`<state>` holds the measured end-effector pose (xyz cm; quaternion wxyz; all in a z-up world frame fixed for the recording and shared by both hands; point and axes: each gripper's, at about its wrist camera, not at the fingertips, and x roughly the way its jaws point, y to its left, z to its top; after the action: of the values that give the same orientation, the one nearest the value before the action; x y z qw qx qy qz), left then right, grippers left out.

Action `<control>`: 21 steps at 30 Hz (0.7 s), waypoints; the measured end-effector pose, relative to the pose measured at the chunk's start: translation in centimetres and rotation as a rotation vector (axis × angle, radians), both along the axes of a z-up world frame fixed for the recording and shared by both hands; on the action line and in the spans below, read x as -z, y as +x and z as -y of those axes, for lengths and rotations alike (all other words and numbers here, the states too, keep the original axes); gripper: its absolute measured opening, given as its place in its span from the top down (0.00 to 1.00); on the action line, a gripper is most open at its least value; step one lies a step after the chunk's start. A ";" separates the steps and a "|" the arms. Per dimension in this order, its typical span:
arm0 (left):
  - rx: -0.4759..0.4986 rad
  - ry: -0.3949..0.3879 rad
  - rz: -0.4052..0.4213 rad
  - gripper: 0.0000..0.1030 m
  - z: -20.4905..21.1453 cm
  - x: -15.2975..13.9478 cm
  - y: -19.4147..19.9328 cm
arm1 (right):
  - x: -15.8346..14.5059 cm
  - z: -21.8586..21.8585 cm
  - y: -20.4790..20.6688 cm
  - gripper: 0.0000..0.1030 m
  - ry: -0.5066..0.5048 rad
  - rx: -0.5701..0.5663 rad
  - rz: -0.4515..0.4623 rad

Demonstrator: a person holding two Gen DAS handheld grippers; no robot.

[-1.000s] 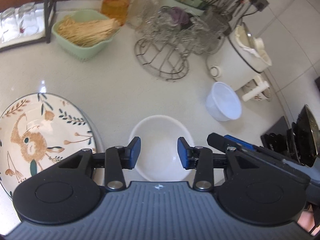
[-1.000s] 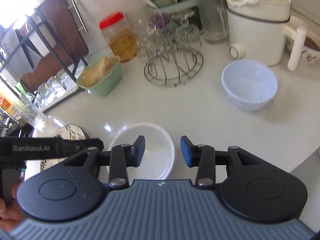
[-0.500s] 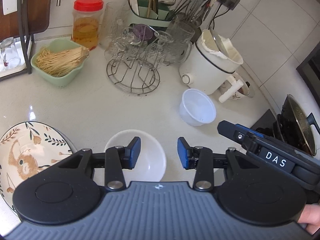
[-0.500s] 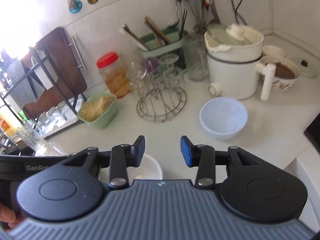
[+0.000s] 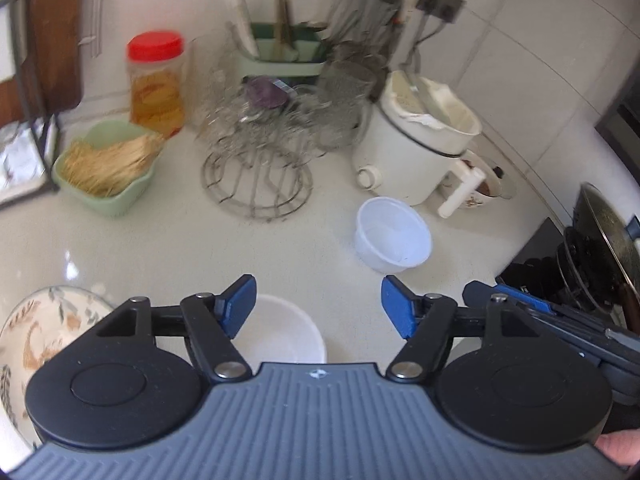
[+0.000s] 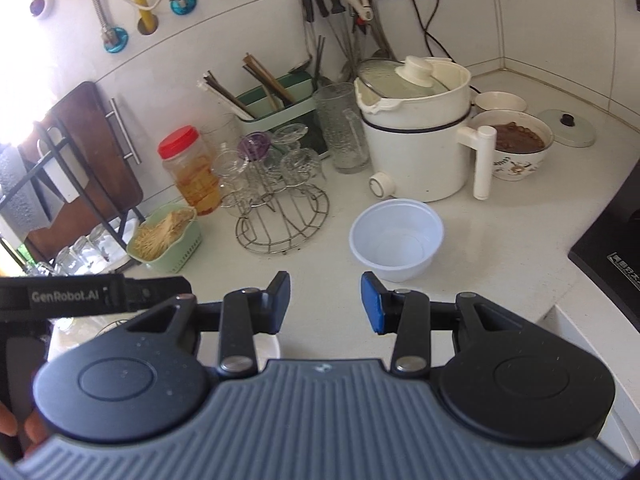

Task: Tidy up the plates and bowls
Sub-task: 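Move the left gripper toward the remaining white plastic bowl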

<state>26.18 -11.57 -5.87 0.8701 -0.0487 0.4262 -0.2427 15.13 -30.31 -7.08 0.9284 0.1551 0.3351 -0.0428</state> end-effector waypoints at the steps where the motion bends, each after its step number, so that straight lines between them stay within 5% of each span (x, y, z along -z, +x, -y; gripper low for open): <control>1: 0.008 0.011 0.023 0.26 0.4 -0.1 -0.1 | 0.0 0.2 -0.1 0.59 0.000 0.004 0.000; 5: 0.019 0.052 0.063 0.24 2.1 0.0 -0.4 | 0.4 1.2 -0.4 0.59 0.013 0.021 0.002; 21: 0.066 0.103 0.011 0.24 7.6 2.8 0.9 | 3.0 5.5 -1.4 0.59 -0.008 0.075 -0.054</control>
<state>27.07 -19.21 -8.65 0.8653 0.0117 0.4346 -0.2494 13.71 -35.83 -10.12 0.9174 0.1628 0.3536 -0.0829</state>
